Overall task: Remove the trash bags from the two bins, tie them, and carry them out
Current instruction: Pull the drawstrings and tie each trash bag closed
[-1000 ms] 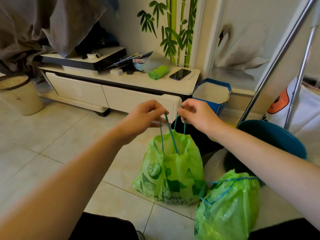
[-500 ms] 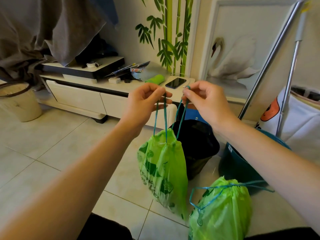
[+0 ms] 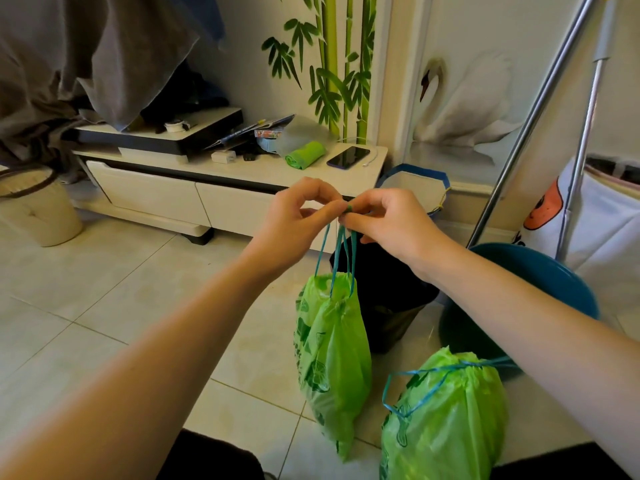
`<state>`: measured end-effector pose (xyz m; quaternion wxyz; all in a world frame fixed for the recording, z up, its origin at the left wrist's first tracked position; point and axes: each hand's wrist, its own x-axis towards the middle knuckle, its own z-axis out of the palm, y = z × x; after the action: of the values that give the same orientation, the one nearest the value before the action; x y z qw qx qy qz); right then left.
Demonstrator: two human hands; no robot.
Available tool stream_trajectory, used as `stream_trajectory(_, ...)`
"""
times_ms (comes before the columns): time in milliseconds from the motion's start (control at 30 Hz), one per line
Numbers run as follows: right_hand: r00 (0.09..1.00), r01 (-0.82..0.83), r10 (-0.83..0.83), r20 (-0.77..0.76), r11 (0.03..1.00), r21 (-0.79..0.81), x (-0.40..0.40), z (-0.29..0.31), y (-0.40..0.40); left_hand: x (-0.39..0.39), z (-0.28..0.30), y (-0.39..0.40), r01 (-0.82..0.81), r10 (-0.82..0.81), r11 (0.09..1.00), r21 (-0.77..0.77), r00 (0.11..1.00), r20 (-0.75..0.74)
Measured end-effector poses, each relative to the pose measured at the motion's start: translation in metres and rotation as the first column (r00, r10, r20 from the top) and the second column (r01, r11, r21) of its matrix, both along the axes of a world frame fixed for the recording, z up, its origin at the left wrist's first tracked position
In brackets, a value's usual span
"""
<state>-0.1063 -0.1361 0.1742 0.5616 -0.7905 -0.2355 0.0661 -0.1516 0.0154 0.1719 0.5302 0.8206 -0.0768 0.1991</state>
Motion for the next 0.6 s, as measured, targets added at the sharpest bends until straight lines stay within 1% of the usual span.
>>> stream_trajectory(67,0.999,0.038,-0.037,-0.03,0.999,0.031,0.0,0.0,0.0,0.004,-0.005,0.003,0.016,-0.021,0.998,-0.062,0.996,-0.084)
stream_trajectory(133,0.994,0.074,-0.067,-0.085,0.994,0.08,0.001,0.001,0.0,0.01,-0.015,0.015,0.026,-0.063,0.987,-0.157,0.971,-0.23)
stream_trajectory(167,0.993,0.081,-0.073,-0.095,0.993,0.089,0.001,0.002,0.0,0.012,-0.023,0.021,0.042,-0.09,0.986,-0.162,0.948,-0.304)
stream_trajectory(200,0.993,0.078,-0.07,-0.093,0.993,0.09,0.001,0.003,-0.001,0.014,-0.031,0.026,0.077,-0.119,0.989,-0.125,0.917,-0.38)
stream_trajectory(233,0.994,0.071,-0.064,-0.085,0.994,0.087,0.0,0.004,-0.001,0.016,-0.041,0.028,0.129,-0.14,0.99,-0.056,0.878,-0.457)
stream_trajectory(300,0.997,0.056,-0.052,-0.052,0.996,0.073,-0.002,0.005,-0.001,0.017,-0.06,0.021,0.273,-0.157,0.954,0.125,0.808,-0.567)
stream_trajectory(333,0.998,0.045,-0.043,-0.038,0.996,0.074,-0.003,0.006,0.0,0.019,-0.07,0.014,0.326,-0.165,0.928,0.181,0.793,-0.586)
stream_trajectory(367,0.999,0.032,-0.029,-0.03,0.996,0.083,-0.004,0.007,0.0,0.021,-0.078,0.006,0.336,-0.167,0.921,0.196,0.797,-0.581)
stream_trajectory(433,1.0,0.006,-0.003,-0.025,0.994,0.111,-0.007,0.009,0.001,0.028,-0.092,-0.01,0.246,-0.126,0.955,0.167,0.844,-0.521)
stream_trajectory(500,0.999,-0.007,0.011,-0.03,0.991,0.133,-0.007,0.01,0.0,0.036,-0.105,-0.022,0.15,-0.077,0.979,0.141,0.9,-0.429)
stream_trajectory(533,0.999,-0.011,0.016,-0.035,0.99,0.138,-0.006,0.01,-0.001,0.039,-0.111,-0.026,0.108,-0.048,0.986,0.126,0.913,-0.405)
stream_trajectory(600,1.0,-0.004,0.008,-0.026,0.989,0.145,-0.003,0.013,-0.006,0.043,-0.123,-0.029,0.065,-0.01,0.991,0.119,0.91,-0.414)
